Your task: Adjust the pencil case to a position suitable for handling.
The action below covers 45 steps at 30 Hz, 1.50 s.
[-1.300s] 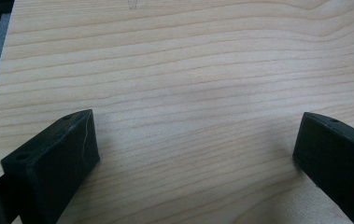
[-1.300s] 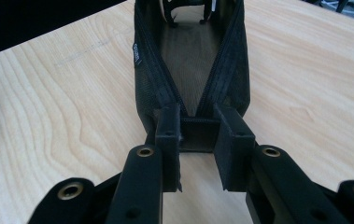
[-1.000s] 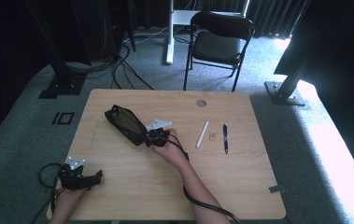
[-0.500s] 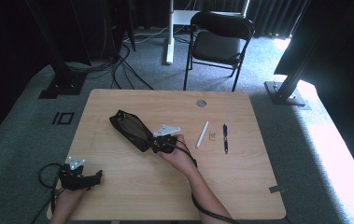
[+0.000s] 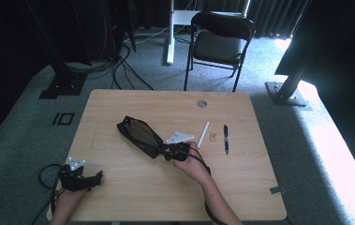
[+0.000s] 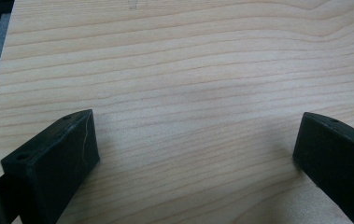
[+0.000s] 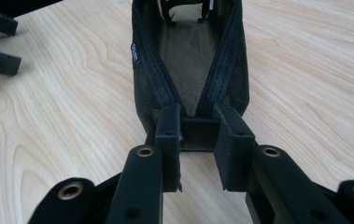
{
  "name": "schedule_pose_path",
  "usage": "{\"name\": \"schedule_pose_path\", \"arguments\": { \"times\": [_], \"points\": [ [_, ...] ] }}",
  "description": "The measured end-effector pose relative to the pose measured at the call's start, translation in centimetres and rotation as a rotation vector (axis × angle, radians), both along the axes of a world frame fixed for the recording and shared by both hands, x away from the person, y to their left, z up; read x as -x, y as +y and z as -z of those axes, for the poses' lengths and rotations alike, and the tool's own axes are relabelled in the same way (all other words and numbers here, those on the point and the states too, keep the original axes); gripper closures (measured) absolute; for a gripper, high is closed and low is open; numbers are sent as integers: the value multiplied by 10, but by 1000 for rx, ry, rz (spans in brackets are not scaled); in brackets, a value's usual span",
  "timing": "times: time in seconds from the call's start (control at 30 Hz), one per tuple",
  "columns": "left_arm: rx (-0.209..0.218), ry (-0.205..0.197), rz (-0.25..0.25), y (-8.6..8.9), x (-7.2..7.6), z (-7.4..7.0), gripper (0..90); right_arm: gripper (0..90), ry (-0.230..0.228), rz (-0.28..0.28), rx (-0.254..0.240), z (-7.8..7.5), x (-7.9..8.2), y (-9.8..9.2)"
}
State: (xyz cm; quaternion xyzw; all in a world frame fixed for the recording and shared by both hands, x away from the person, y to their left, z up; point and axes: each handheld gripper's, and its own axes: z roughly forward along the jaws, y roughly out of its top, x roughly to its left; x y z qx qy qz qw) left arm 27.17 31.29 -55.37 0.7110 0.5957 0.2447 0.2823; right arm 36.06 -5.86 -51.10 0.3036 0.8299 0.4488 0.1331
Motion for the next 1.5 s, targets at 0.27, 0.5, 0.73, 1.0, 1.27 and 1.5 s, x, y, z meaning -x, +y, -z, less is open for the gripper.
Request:
{"name": "schedule_pose_path", "arguments": {
  "times": [0.27,0.5,0.73,1.0,1.27,1.5],
  "points": [
    [0,0,0,0,0,0,4,731,6,-4,2,-1,14,-24],
    [1,-1,0,0,0,0,4,731,18,-3,-7,0,27,-47],
    [0,-1,0,0,0,0,4,731,25,10,-6,0,40,-72],
    [-1,0,1,0,0,0,4,730,32,19,-4,0,51,-99],
    [-1,0,1,0,0,0,4,729,22,34,-4,1,65,-132],
    [-1,0,1,0,0,0,4,728,29,40,-16,3,79,-154]
  ]
}}
